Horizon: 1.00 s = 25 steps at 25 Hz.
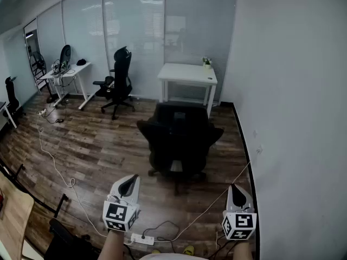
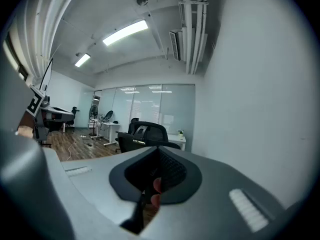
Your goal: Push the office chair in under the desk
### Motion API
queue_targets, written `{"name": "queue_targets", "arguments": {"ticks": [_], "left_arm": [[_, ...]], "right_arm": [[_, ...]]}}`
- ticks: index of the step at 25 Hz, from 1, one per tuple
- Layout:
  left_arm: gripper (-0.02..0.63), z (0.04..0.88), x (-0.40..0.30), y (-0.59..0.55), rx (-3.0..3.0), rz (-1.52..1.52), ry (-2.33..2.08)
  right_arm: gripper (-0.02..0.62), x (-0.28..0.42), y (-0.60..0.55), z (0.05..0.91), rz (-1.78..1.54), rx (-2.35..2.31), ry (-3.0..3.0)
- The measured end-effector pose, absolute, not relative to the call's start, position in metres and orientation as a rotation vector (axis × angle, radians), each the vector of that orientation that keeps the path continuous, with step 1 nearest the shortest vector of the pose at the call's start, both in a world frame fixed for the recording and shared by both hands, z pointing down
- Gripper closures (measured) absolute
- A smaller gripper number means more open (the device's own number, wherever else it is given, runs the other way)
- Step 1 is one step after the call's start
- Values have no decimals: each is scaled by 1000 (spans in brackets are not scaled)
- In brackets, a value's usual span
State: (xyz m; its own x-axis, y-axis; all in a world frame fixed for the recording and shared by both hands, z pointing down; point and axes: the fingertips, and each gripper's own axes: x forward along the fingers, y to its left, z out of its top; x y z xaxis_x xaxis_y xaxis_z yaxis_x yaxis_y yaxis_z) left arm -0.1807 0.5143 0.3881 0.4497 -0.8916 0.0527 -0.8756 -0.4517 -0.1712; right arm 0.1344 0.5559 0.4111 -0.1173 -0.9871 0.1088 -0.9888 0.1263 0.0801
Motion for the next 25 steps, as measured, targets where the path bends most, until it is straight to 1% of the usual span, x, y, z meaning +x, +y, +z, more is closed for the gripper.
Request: {"name": "queue_targets", "arguments": {"ticks": [13,25], "left_arm": [[607,389,-175,513,-2565,-215,1583],[607,394,-171,520,-2571,-228,1569]], "right_arm": [[594,136,550,413,30,1989,-2270],[592,122,552,416,15,1942,-2304]]}}
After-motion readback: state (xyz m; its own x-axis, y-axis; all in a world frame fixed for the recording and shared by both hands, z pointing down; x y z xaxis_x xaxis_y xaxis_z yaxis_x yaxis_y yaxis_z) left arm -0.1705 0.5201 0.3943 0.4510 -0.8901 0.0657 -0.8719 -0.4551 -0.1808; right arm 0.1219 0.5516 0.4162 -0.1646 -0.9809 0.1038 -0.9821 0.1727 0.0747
